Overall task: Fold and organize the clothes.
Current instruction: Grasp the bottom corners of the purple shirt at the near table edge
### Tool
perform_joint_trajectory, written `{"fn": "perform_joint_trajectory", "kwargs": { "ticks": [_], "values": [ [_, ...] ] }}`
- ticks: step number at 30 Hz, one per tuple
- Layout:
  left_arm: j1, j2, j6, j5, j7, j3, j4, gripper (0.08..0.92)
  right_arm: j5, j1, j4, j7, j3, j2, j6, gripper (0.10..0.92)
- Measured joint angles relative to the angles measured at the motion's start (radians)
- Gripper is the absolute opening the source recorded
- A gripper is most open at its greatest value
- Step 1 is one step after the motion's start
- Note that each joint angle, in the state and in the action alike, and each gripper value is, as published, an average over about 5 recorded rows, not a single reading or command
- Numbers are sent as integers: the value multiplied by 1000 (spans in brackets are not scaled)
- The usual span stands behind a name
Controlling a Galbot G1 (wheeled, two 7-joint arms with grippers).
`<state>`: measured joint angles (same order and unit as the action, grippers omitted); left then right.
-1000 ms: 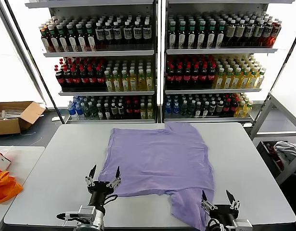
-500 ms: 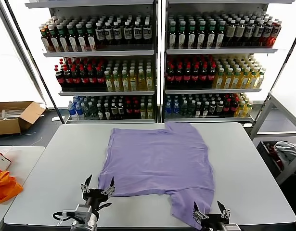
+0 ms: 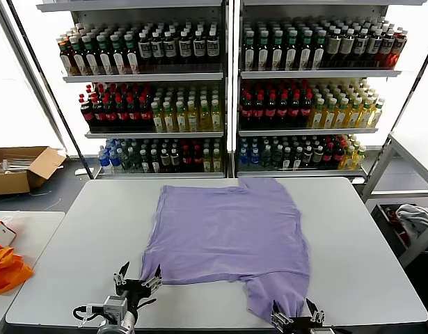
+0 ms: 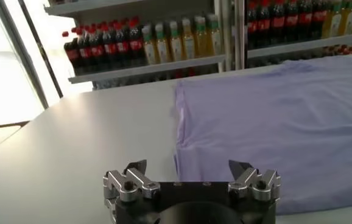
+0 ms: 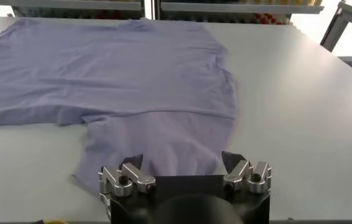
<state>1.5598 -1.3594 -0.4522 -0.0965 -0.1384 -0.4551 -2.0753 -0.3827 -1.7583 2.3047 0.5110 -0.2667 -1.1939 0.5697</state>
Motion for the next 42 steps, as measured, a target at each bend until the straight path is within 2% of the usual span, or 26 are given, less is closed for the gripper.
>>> {"fn": "perform_joint_trajectory", "kwargs": {
  "ticks": [3,6,9,25,28,33,42],
  "values": [
    [0,1,-6,-11,0,3,5,791,-1,0,-7,-1,2,-2,-5,823],
    [1,3,-13,-19,1,8,7,717,-2,-2,-13,-5,2,-1,-10,821],
    [6,7,-20,-29,1,11,7,630,-3,-3,-19,-8,1,-1,-15,784],
    [21,-3,-43,-73,6,28,5,164,5,-11,-43,-35,3,-1,-67,330],
    [20,-6,-42,-73,8,31,7,103,11,-7,-45,-42,5,-6,-79,244],
    [17,-14,-27,-66,10,34,14,88,22,3,-41,-51,2,-16,-98,129],
    [5,-30,2,-57,18,48,25,88,36,27,-17,-69,-29,-29,-142,122]
  ]
}}
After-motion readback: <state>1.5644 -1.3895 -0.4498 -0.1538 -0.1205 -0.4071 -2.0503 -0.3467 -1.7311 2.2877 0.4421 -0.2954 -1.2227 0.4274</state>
